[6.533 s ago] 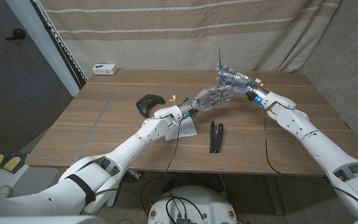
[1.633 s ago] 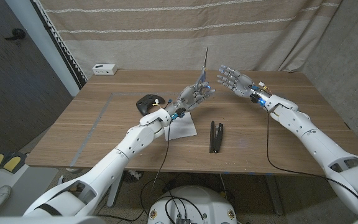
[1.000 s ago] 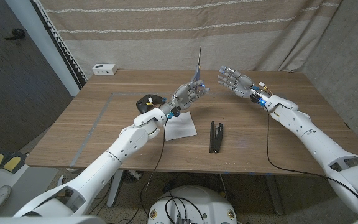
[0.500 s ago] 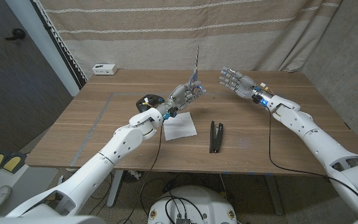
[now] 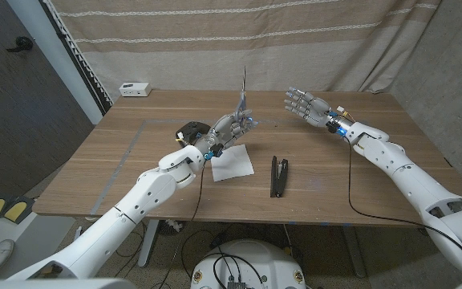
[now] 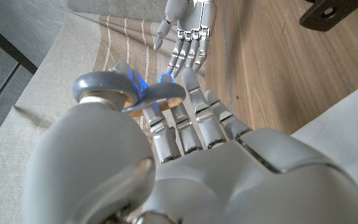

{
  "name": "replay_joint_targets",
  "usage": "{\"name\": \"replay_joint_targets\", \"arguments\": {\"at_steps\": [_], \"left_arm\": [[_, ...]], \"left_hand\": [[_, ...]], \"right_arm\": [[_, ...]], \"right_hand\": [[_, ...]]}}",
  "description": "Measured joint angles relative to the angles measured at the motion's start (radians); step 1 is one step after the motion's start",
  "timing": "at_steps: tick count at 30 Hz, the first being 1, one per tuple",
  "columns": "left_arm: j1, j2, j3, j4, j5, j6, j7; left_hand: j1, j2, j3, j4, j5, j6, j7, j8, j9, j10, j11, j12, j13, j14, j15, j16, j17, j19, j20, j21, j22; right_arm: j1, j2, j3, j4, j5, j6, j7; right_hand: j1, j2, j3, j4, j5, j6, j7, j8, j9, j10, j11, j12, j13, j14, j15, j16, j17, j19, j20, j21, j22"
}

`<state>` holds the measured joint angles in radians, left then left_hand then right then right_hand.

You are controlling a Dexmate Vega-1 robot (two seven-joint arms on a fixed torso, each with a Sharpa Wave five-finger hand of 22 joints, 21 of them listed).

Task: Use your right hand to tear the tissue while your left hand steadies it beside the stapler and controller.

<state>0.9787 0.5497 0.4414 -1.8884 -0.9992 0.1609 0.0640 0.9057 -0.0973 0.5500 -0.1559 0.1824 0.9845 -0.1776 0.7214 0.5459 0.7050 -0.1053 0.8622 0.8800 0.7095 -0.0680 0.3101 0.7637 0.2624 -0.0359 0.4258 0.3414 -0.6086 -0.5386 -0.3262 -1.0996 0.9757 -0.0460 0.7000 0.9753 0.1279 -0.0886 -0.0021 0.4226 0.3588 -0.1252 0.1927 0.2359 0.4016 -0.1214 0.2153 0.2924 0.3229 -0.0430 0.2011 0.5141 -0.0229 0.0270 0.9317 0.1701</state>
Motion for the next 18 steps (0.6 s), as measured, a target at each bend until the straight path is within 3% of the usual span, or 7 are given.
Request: {"name": "replay_joint_targets", "arguments": {"at_steps": [15,18], "left_arm": [[0.063,0.037,-0.024,-0.057,-0.015,-0.005,0.069],[0.076,0.047,-0.031,-0.073,-0.016,-0.007,0.085]], "left_hand": [[0.014,-0.015,-0.020,0.001,0.000,0.027,0.003,0.000,0.000,0.016,0.005,0.015,0.010,0.004,-0.004,0.008,0.026,0.000,0.000,0.012,0.014],[0.003,-0.037,-0.031,0.004,0.001,0.042,0.006,0.000,0.000,0.029,0.000,0.015,-0.002,0.004,-0.004,0.008,0.030,0.000,0.000,0.015,0.014]], "right_arm": [[0.017,0.003,-0.011,0.018,-0.010,-0.015,0.013],[0.018,0.003,-0.011,0.019,-0.011,-0.017,0.013]], "right_hand": [[-0.001,0.001,-0.004,-0.004,0.003,0.000,0.000,0.000,-0.004,0.000,0.000,0.008,-0.001,-0.004,0.004,0.000,-0.005,0.004,0.004,-0.007,0.000],[-0.004,0.004,-0.004,-0.004,0.003,0.000,0.000,0.000,-0.004,0.000,0.000,0.008,-0.005,-0.004,0.004,0.000,-0.005,0.003,0.004,-0.007,0.000]]}}
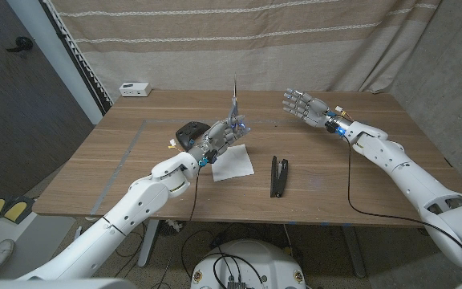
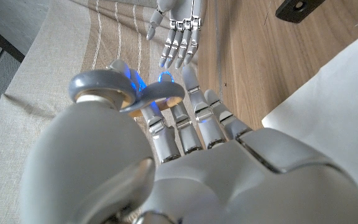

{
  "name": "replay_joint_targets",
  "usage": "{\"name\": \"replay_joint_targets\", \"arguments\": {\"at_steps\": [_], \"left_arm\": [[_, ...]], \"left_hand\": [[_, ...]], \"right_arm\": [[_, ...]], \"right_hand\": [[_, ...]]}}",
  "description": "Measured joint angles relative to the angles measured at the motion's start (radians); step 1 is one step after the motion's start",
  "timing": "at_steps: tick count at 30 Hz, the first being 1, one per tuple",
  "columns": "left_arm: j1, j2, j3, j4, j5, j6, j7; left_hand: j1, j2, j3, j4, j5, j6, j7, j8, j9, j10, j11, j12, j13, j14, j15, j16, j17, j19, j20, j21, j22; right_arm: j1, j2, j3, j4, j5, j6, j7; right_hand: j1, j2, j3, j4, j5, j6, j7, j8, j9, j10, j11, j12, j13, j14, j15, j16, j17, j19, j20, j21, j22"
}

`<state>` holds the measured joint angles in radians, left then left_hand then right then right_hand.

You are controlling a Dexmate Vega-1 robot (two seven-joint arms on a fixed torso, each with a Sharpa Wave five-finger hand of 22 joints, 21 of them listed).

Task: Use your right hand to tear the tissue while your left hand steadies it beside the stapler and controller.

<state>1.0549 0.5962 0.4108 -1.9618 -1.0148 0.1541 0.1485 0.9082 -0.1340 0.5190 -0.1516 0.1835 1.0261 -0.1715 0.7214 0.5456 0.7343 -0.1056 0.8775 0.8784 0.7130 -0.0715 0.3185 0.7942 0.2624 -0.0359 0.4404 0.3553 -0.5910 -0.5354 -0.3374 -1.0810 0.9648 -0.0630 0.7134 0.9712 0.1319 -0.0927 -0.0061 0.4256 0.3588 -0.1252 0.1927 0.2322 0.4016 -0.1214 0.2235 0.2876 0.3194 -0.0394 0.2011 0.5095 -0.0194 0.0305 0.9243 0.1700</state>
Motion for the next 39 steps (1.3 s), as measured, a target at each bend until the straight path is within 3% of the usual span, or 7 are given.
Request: {"name": "replay_joint_targets", "arguments": {"at_steps": [4,7,11,24,33,36,39], "left_arm": [[0.021,0.015,-0.011,-0.025,0.001,-0.002,0.030],[0.034,0.024,-0.019,-0.041,0.003,-0.006,0.045],[0.041,0.028,-0.023,-0.048,0.007,-0.011,0.065],[0.093,0.053,-0.056,-0.084,0.016,-0.030,0.117],[0.122,0.074,-0.077,-0.109,0.033,-0.038,0.151],[0.132,0.080,-0.086,-0.116,0.037,-0.041,0.161],[0.145,0.088,-0.099,-0.126,0.040,-0.042,0.177]], "left_hand": [[-0.040,-0.040,-0.032,0.008,0.002,0.039,0.004,0.000,0.000,0.034,-0.027,-0.018,-0.022,0.000,0.000,-0.006,-0.006,0.000,0.000,0.000,-0.002],[-0.085,-0.058,-0.063,0.013,0.009,0.052,0.020,0.054,0.054,0.066,-0.057,-0.024,-0.037,0.000,0.000,-0.015,-0.015,0.000,0.000,0.000,-0.005],[-0.131,-0.067,-0.101,0.012,0.013,0.046,0.036,0.090,0.044,0.078,-0.065,-0.028,-0.046,0.000,0.000,-0.024,-0.024,0.000,0.000,0.000,-0.008],[-0.215,-0.067,-0.194,0.002,0.025,0.030,0.074,0.088,0.026,0.081,-0.072,-0.039,-0.057,0.000,0.000,-0.032,-0.039,0.000,0.000,0.000,-0.017],[-0.315,-0.069,-0.354,-0.004,0.062,0.056,0.108,0.078,-0.018,0.108,-0.076,-0.047,-0.072,0.013,-0.002,-0.038,-0.058,0.025,0.000,-0.006,-0.031],[-0.331,-0.070,-0.385,-0.001,0.067,0.084,0.136,0.073,-0.013,0.104,-0.080,-0.048,-0.070,0.013,-0.002,-0.040,-0.058,0.025,0.000,-0.008,-0.035],[-0.339,-0.067,-0.407,-0.002,0.073,0.085,0.137,0.073,-0.002,0.099,-0.085,-0.053,-0.060,0.013,-0.002,-0.044,-0.063,0.029,0.004,-0.010,-0.035]], "right_arm": [[0.001,0.001,-0.001,0.005,0.000,-0.006,0.000],[0.002,0.002,-0.002,0.009,0.000,-0.008,0.002],[0.005,0.005,-0.004,0.016,-0.001,-0.011,0.006],[0.013,0.009,-0.007,0.028,-0.006,-0.017,0.007],[0.027,0.016,-0.011,0.050,-0.011,-0.020,0.017],[0.030,0.018,-0.011,0.055,-0.012,-0.020,0.019],[0.032,0.020,-0.011,0.059,-0.012,-0.020,0.020]], "right_hand": [[0.000,0.000,0.000,0.000,0.000,-0.004,0.004,0.004,0.000,-0.004,-0.004,0.000,0.000,0.000,0.000,0.000,0.000,0.000,0.000,-0.004,0.000],[0.000,0.000,0.000,0.000,0.004,-0.004,0.004,0.004,0.000,-0.007,-0.007,0.000,0.000,-0.009,-0.002,0.000,0.000,0.000,0.000,-0.004,0.000],[0.000,0.000,0.000,0.000,0.004,-0.004,0.003,0.004,0.000,-0.007,-0.007,0.000,0.000,-0.009,-0.002,0.000,-0.002,0.000,0.000,-0.008,0.000],[0.000,0.000,0.000,0.000,0.004,-0.013,0.002,0.004,-0.005,-0.007,-0.007,0.000,0.000,-0.009,-0.002,0.000,-0.004,0.000,0.000,-0.008,0.000],[0.000,0.000,0.000,0.000,0.004,-0.013,0.002,0.004,-0.005,-0.007,-0.007,0.000,0.000,-0.009,-0.002,0.000,-0.009,0.000,0.000,-0.018,0.000],[0.000,0.000,0.000,0.000,0.004,-0.013,0.002,0.004,-0.005,-0.007,-0.007,0.000,-0.005,-0.009,-0.002,0.000,-0.009,0.000,0.000,-0.018,0.000],[0.000,0.000,0.000,0.000,0.004,-0.013,0.002,0.004,-0.005,-0.011,-0.004,0.000,-0.005,-0.009,-0.002,0.000,-0.009,0.000,0.000,-0.021,0.000]]}}
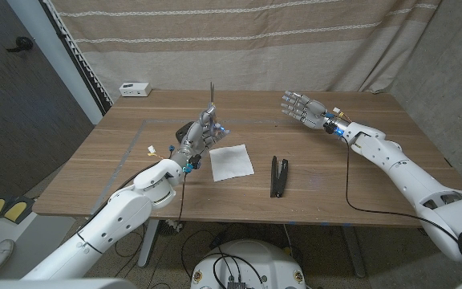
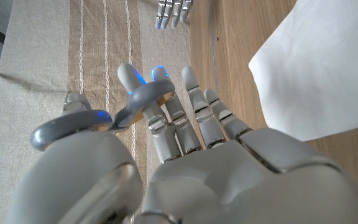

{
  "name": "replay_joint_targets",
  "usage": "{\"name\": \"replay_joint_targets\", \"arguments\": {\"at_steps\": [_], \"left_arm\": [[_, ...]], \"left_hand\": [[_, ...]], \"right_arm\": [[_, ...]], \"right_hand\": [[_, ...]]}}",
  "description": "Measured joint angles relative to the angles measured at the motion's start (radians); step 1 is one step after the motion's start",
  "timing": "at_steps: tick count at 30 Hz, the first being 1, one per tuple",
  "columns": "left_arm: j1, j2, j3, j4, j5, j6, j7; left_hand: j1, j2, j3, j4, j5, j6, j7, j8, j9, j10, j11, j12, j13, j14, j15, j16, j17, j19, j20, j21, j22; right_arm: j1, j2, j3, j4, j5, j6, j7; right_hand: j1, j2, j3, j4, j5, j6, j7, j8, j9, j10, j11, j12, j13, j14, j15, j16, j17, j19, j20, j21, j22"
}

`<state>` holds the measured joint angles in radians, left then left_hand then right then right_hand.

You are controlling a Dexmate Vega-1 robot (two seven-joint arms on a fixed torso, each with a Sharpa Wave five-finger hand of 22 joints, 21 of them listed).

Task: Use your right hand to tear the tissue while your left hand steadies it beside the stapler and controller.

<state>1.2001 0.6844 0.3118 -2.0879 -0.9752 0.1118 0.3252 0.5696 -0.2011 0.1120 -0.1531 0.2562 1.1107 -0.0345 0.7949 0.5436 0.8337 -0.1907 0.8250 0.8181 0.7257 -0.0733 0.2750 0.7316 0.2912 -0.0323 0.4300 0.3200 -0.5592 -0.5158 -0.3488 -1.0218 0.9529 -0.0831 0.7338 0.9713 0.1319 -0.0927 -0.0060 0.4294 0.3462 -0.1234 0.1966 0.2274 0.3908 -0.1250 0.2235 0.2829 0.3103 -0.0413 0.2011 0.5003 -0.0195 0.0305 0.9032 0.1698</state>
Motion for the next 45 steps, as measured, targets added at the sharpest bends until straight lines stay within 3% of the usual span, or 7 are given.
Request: {"name": "replay_joint_targets", "arguments": {"at_steps": [13,21,27,32,38,42,45], "left_arm": [[0.054,0.033,-0.059,-0.039,0.022,0.000,0.080],[0.068,0.035,-0.075,-0.046,0.033,0.000,0.094],[0.070,0.033,-0.077,-0.046,0.040,-0.001,0.090],[0.069,0.032,-0.077,-0.045,0.049,-0.002,0.088],[0.067,0.034,-0.076,-0.046,0.074,0.003,0.104],[0.066,0.037,-0.071,-0.054,0.098,0.014,0.128],[0.065,0.037,-0.069,-0.058,0.112,0.020,0.143]], "left_hand": [[-0.025,0.009,-0.063,0.000,0.029,-0.001,-0.001,0.023,0.043,-0.011,-0.004,0.002,0.016,0.004,0.004,0.000,-0.005,0.002,0.002,-0.002,-0.005],[-0.012,0.022,-0.087,0.004,0.052,-0.029,0.004,0.034,0.071,-0.008,-0.001,-0.045,-0.056,0.009,-0.002,0.000,-0.015,0.002,0.002,-0.002,-0.009],[0.012,0.046,-0.099,0.008,0.080,-0.115,-0.022,0.053,0.136,-0.031,-0.023,-0.123,-0.123,0.009,-0.002,0.000,-0.023,-0.010,0.005,-0.009,-0.005],[0.018,0.052,-0.106,0.007,0.089,-0.153,-0.028,0.066,0.185,-0.054,-0.019,-0.128,-0.112,-0.002,-0.001,-0.001,-0.023,-0.011,0.007,-0.009,0.002],[0.027,0.042,-0.126,0.012,0.104,-0.190,-0.029,0.110,0.265,-0.078,-0.020,-0.128,-0.072,-0.008,0.004,-0.005,-0.023,-0.017,0.012,-0.009,0.003],[0.032,0.048,-0.158,0.018,0.122,-0.210,-0.028,0.203,0.418,-0.072,-0.011,-0.094,-0.015,0.006,0.002,0.006,-0.020,-0.007,0.014,-0.009,0.003],[0.037,0.052,-0.175,0.019,0.130,-0.223,-0.033,0.251,0.429,-0.059,0.002,-0.085,-0.003,0.025,-0.007,0.012,-0.020,0.002,0.013,-0.009,0.002]], "right_arm": [[0.000,0.002,0.006,0.005,0.001,-0.001,0.000],[-0.002,0.003,0.011,0.006,0.006,-0.001,0.000],[-0.006,0.004,0.015,0.004,0.010,-0.002,0.000],[-0.007,0.005,0.017,0.003,0.015,-0.005,-0.001],[-0.008,0.005,0.019,0.003,0.017,-0.006,-0.001],[-0.008,0.006,0.020,0.002,0.018,-0.006,0.000],[-0.008,0.006,0.020,0.001,0.018,-0.006,0.000]], "right_hand": [[-0.005,0.005,-0.004,-0.004,0.000,-0.007,0.000,0.000,0.000,-0.005,-0.005,0.006,0.000,0.000,0.000,0.008,-0.005,0.000,0.000,-0.005,0.000],[-0.005,0.005,-0.004,-0.004,0.000,-0.011,0.004,0.000,0.000,-0.005,-0.005,0.006,0.000,0.000,0.000,0.008,-0.005,0.005,0.005,-0.005,0.000],[-0.006,0.006,-0.004,-0.004,0.000,-0.011,0.004,0.000,0.000,-0.005,-0.005,0.006,0.000,-0.006,-0.001,0.008,-0.004,0.005,0.005,-0.013,0.000],[-0.009,0.009,-0.004,-0.004,0.007,-0.020,0.005,0.000,-0.005,-0.011,-0.011,0.006,-0.003,-0.009,0.002,0.008,-0.009,0.005,0.005,-0.013,0.000],[-0.009,0.009,-0.004,-0.004,0.007,-0.020,0.005,0.000,-0.005,-0.019,-0.008,0.006,-0.005,-0.009,0.002,0.008,-0.009,0.005,0.005,-0.020,0.000],[-0.012,0.012,-0.004,-0.004,0.007,-0.020,0.005,0.000,-0.005,-0.022,-0.011,0.006,-0.004,-0.013,-0.002,0.008,-0.009,0.005,0.005,-0.020,0.000],[-0.014,0.013,-0.004,-0.004,0.007,-0.025,0.011,0.000,-0.005,-0.022,-0.011,0.006,-0.004,-0.013,-0.002,0.008,-0.009,0.005,0.005,-0.020,0.000]]}}
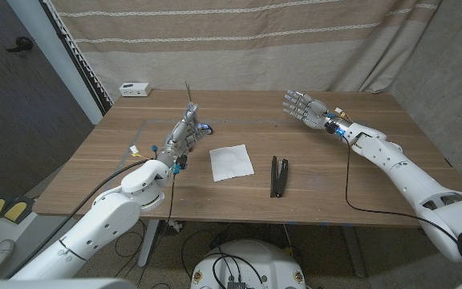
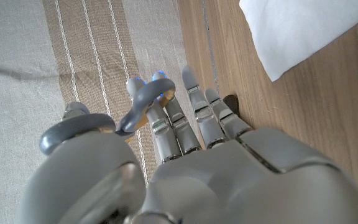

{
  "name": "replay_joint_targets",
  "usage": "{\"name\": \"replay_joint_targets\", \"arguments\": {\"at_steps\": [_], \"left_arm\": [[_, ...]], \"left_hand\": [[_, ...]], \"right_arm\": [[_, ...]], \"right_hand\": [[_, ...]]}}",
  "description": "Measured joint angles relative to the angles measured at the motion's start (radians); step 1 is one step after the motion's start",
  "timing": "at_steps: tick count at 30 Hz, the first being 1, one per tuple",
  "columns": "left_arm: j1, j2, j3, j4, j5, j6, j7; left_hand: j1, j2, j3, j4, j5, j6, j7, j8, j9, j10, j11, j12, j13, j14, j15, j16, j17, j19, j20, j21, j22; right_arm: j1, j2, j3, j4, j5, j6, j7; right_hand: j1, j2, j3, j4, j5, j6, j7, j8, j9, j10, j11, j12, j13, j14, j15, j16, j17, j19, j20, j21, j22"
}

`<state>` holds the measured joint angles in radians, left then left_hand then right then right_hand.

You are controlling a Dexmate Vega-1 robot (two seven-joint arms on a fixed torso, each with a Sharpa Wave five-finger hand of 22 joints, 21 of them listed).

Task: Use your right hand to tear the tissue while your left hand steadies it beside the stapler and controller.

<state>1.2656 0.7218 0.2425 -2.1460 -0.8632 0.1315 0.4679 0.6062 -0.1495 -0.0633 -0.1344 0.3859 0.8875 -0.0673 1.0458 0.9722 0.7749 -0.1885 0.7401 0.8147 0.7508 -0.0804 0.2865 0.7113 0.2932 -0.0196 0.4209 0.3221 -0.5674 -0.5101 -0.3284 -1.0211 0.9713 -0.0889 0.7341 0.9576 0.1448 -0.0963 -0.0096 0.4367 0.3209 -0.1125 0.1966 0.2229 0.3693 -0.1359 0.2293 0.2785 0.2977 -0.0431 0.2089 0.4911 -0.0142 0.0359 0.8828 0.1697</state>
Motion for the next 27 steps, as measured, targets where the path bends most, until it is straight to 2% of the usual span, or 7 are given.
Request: {"name": "replay_joint_targets", "arguments": {"at_steps": [2,5,9,15,18,21,27], "left_arm": [[0.000,-0.001,0.001,-0.004,0.015,0.006,0.016],[0.000,-0.003,0.001,-0.006,0.024,0.010,0.026],[0.001,-0.009,0.002,-0.007,0.037,0.015,0.040],[0.001,-0.018,0.004,-0.007,0.052,0.022,0.057],[0.001,-0.020,0.006,-0.007,0.060,0.026,0.062],[0.001,-0.021,0.010,-0.007,0.072,0.031,0.068],[-0.002,-0.019,0.016,-0.010,0.096,0.045,0.080]], "left_hand": [[0.009,0.004,-0.012,0.003,0.009,-0.015,0.001,0.038,0.000,0.005,0.005,0.001,0.006,0.006,0.002,0.000,-0.002,0.002,0.002,0.000,-0.002],[0.011,0.003,-0.023,0.006,0.012,-0.025,-0.009,0.042,0.000,0.010,0.010,0.001,0.008,0.007,0.004,0.000,-0.003,0.007,-0.004,0.000,-0.002],[0.021,0.003,-0.030,0.005,0.016,-0.034,-0.018,0.052,-0.002,0.012,0.012,0.004,0.016,0.013,-0.002,0.007,-0.003,0.012,0.002,0.002,-0.002],[0.033,0.001,-0.041,0.002,0.021,-0.034,-0.018,0.054,-0.003,0.024,0.025,0.015,0.022,0.025,-0.004,0.007,-0.006,0.027,0.005,0.005,-0.007],[0.034,0.000,-0.056,0.006,0.021,-0.035,-0.019,0.057,-0.003,0.024,0.025,0.015,0.029,0.025,-0.004,0.007,-0.007,0.028,0.007,0.005,-0.007],[0.035,-0.002,-0.080,0.008,0.021,-0.045,-0.029,0.060,-0.004,0.024,0.025,0.015,0.035,0.025,-0.003,0.007,-0.007,0.028,0.007,0.005,-0.010],[-0.012,-0.029,-0.161,0.018,0.008,-0.056,-0.040,0.065,-0.005,0.025,0.025,0.015,0.036,0.025,-0.003,0.007,-0.007,0.038,0.022,0.005,-0.016]], "right_arm": [[-0.001,0.000,0.001,-0.003,0.000,0.000,0.000],[-0.001,-0.002,0.002,-0.005,0.000,0.000,0.000],[-0.001,-0.005,0.002,-0.010,0.000,0.001,0.000],[-0.002,-0.010,0.005,-0.016,0.001,0.002,0.001],[-0.002,-0.013,0.006,-0.017,0.001,0.003,0.001],[-0.002,-0.017,0.007,-0.019,0.001,0.004,0.003],[-0.002,-0.024,0.004,-0.021,-0.006,0.005,0.003]], "right_hand": [[-0.005,-0.005,0.000,0.000,0.000,0.000,0.000,0.000,0.000,0.000,0.000,0.000,0.000,0.000,0.000,0.000,-0.004,0.000,0.000,-0.003,0.000],[-0.005,-0.005,0.000,0.000,0.000,-0.005,-0.006,0.000,0.000,-0.005,0.006,0.000,0.000,0.000,0.000,0.000,-0.005,0.000,0.000,-0.008,0.000],[-0.005,-0.005,-0.003,-0.003,0.000,-0.005,-0.006,0.000,0.000,-0.009,0.002,0.000,0.000,0.000,0.000,0.000,-0.005,-0.003,0.003,-0.008,0.000],[-0.005,-0.005,-0.003,-0.003,0.000,-0.009,-0.002,0.000,0.000,-0.011,0.000,0.000,0.000,0.000,0.000,0.000,-0.009,0.000,0.008,-0.014,0.000],[-0.009,-0.009,-0.003,-0.003,0.000,-0.011,0.000,0.000,0.000,-0.018,0.000,0.000,-0.005,-0.004,0.004,0.000,-0.009,0.002,0.009,-0.016,0.000],[-0.009,-0.009,-0.003,-0.003,0.000,-0.011,0.000,0.000,0.000,-0.018,0.000,0.000,-0.005,-0.005,0.005,0.000,-0.010,0.002,0.009,-0.018,0.000],[-0.013,-0.005,-0.003,-0.003,0.000,-0.021,0.000,0.000,0.000,-0.021,0.004,0.000,-0.005,-0.014,0.003,0.000,-0.014,0.002,0.009,-0.021,0.000]]}}
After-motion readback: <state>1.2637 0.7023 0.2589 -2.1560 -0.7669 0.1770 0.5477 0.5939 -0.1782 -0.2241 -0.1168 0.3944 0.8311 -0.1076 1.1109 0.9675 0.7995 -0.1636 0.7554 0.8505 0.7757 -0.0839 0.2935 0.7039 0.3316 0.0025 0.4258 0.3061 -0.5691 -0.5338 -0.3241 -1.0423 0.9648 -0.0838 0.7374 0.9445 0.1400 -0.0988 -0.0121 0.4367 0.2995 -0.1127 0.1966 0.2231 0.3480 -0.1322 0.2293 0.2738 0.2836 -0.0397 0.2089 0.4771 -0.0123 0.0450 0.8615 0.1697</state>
